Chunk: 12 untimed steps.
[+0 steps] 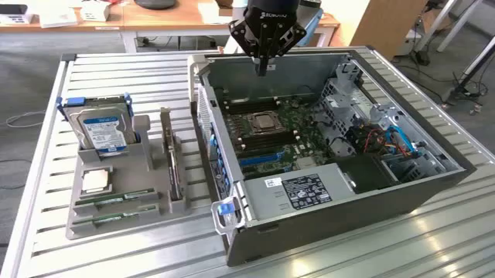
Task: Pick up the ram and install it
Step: 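Reach for the ram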
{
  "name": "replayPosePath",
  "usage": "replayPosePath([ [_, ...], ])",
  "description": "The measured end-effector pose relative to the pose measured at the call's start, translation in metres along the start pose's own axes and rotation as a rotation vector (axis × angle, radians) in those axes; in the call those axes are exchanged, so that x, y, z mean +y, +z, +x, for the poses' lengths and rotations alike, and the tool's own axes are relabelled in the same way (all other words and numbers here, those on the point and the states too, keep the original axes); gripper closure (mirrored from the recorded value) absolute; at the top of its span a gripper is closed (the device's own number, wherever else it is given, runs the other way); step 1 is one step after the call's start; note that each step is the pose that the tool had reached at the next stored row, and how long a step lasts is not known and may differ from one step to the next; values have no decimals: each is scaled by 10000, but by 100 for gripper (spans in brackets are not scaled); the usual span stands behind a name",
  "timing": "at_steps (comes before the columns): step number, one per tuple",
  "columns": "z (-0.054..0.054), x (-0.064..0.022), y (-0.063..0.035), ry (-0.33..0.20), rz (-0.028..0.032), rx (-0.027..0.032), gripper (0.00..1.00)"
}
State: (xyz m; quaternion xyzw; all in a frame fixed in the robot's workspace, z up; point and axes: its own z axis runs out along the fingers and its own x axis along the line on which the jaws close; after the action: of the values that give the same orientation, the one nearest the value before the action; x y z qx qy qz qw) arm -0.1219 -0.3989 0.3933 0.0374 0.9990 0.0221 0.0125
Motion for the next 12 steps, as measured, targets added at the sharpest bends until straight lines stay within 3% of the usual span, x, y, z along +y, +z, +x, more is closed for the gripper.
replayPosePath([
  [12, 7, 0, 0, 1, -1, -1, 89],
])
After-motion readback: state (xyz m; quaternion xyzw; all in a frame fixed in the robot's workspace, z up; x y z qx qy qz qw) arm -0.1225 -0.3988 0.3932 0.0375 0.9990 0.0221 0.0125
